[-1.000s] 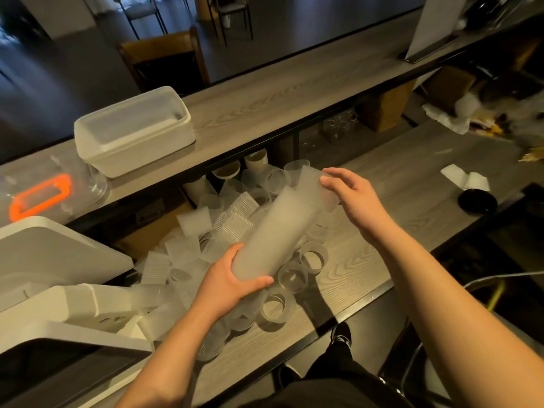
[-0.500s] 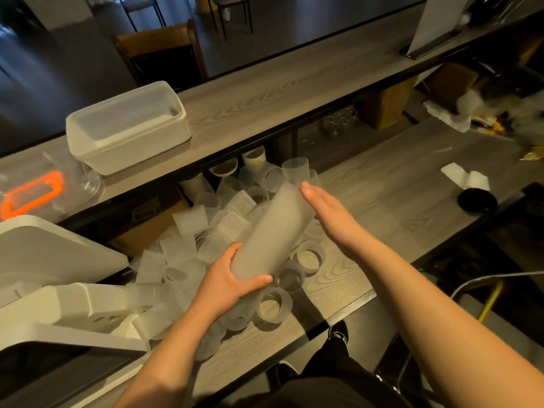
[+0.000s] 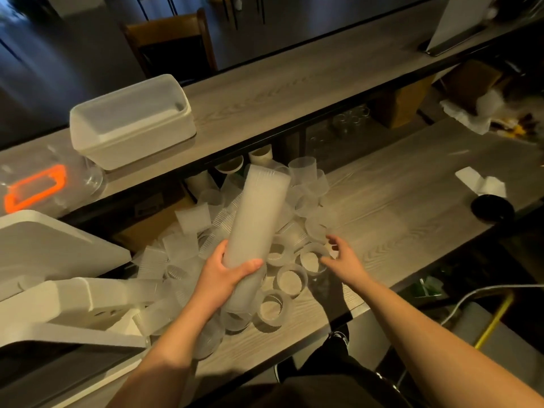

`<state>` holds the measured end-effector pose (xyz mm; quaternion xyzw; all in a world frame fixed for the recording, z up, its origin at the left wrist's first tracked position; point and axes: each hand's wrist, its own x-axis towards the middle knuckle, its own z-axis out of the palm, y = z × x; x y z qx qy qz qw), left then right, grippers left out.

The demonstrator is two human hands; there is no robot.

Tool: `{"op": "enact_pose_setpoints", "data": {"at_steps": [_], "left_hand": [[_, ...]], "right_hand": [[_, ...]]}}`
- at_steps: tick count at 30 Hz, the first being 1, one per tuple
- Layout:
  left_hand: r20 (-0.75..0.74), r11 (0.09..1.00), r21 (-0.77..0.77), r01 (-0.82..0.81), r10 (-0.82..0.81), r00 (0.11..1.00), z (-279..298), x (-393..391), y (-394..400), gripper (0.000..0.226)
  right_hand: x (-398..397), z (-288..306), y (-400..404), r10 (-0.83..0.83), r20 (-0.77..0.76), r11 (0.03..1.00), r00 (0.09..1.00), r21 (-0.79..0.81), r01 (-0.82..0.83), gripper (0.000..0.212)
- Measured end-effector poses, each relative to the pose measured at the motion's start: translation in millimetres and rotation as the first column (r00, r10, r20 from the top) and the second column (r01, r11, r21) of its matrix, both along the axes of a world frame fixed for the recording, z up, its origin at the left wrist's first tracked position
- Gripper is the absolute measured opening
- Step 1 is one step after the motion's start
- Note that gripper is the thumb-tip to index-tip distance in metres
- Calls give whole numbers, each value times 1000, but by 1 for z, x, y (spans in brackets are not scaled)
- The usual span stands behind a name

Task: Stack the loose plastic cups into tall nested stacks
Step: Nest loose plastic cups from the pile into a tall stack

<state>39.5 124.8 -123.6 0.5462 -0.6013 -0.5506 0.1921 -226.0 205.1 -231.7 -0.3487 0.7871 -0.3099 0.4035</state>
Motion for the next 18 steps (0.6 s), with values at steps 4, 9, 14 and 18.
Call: {"op": "enact_pose_setpoints", "data": {"at_steps": [4, 9, 14, 18], "left_hand": [[-2, 1000, 2, -12, 12, 1000, -1, -1, 0, 91], [-20, 1000, 26, 0, 1, 1000, -1, -4, 3, 86], [-20, 1000, 18, 14, -13, 1000, -1, -5, 4, 84], [-19, 1000, 4, 11, -11, 1000, 2, -4, 6, 86]], "right_hand": [[-4, -21, 10, 165, -87, 986, 982, 28, -163, 86], [-6, -28, 5, 353, -228, 935, 908, 50, -351, 99], [-6, -30, 3, 390, -328, 920, 860, 92, -382, 96], [-7, -29, 8, 272, -228, 962, 935, 43, -270, 80]]}}
